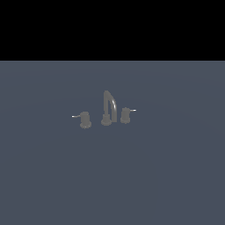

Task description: Turn on the faucet by rotating a designated handle.

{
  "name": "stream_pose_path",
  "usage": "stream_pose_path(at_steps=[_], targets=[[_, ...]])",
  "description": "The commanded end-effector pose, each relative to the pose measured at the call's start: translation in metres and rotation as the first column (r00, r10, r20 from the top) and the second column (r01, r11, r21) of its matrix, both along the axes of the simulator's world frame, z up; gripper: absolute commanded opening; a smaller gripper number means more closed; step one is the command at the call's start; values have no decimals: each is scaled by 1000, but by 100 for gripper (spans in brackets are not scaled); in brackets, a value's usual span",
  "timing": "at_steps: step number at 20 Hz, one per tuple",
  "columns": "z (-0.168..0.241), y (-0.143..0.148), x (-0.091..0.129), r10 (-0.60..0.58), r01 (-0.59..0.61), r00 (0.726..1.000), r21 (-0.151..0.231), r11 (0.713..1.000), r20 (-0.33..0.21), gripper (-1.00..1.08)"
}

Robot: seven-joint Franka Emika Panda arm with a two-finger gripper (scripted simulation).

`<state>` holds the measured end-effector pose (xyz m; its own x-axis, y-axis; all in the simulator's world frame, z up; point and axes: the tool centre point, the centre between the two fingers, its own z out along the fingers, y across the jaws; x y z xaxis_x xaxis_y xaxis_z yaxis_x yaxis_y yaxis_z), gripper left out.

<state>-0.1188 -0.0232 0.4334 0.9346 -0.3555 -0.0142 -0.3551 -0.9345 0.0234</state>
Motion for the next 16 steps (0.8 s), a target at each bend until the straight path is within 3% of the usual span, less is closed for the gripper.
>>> stream_pose_path(at_steps=[1, 8, 16], targets=[[-11, -3, 21, -54, 54, 999, -2, 999, 2, -100], [-47, -12, 75, -200, 200, 980, -6, 980, 8, -100], [-101, -23, 131, -362, 362, 932, -7, 932, 15, -100]])
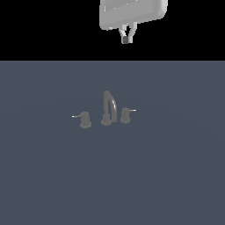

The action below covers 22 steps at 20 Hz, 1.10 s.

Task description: Turn on the faucet by rotating a designated handle.

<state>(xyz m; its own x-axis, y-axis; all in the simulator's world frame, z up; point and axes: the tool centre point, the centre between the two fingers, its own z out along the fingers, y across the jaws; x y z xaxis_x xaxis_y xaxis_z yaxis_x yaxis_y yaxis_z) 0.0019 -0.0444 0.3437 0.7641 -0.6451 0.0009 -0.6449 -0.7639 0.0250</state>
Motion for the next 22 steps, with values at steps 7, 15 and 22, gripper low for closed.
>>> stream_pose_path(at_steps=[7, 15, 22], targets=[[-68, -12, 53, -180, 180, 984, 1, 984, 8, -100], [-142, -23, 92, -343, 343, 939, 6, 939, 13, -100], [-209, -32, 115, -473, 473, 881, 12, 881, 15, -100]])
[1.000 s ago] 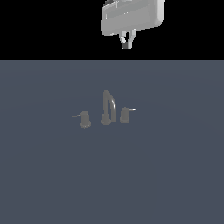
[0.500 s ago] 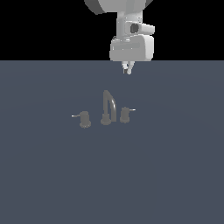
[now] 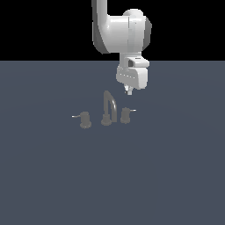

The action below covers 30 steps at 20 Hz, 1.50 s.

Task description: Turn on the faucet by rotating a designated handle.

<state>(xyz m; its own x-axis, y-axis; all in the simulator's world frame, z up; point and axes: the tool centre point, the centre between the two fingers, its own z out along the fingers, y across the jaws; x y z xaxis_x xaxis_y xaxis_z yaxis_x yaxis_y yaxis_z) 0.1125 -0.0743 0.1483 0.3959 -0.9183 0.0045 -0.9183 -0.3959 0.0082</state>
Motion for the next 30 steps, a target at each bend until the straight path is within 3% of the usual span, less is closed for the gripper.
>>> stream_pose_path(at_steps=[1, 10, 20, 30], targets=[[-22, -3, 7, -47, 47, 999, 1, 999, 3, -100], [-74, -8, 16, -149, 149, 989, 6, 989, 5, -100], [-85, -9, 17, -168, 168, 986, 7, 986, 5, -100], [-84, -34, -8, -169, 169, 986, 7, 986, 6, -100]])
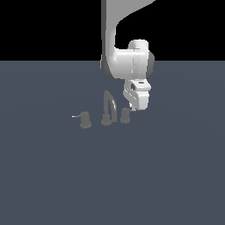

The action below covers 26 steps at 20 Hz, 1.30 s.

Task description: Turn on the faucet by rotating a designated handle.

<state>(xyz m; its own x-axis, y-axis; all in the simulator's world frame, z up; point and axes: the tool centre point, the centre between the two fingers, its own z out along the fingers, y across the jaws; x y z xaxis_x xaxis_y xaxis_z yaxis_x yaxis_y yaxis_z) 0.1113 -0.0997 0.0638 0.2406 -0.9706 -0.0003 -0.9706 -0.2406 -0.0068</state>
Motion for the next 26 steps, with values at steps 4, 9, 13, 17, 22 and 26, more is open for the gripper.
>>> stream_pose_path(at_steps=[4, 9, 13, 17, 22, 26], targets=[[0, -1, -6, 0, 0, 1000, 0, 1000, 1, -100], [0, -4, -20, -2, 2, 1000, 0, 1000, -1, -100], [0, -6, -32, -3, 3, 1000, -1, 1000, -4, -100], [0, -8, -44, -5, 5, 1000, -2, 1000, -6, -100], [0, -4, -44, -7, 7, 1000, -4, 1000, 6, -100], [0, 6, -55, -7, 7, 1000, -3, 1000, 1, -100]])
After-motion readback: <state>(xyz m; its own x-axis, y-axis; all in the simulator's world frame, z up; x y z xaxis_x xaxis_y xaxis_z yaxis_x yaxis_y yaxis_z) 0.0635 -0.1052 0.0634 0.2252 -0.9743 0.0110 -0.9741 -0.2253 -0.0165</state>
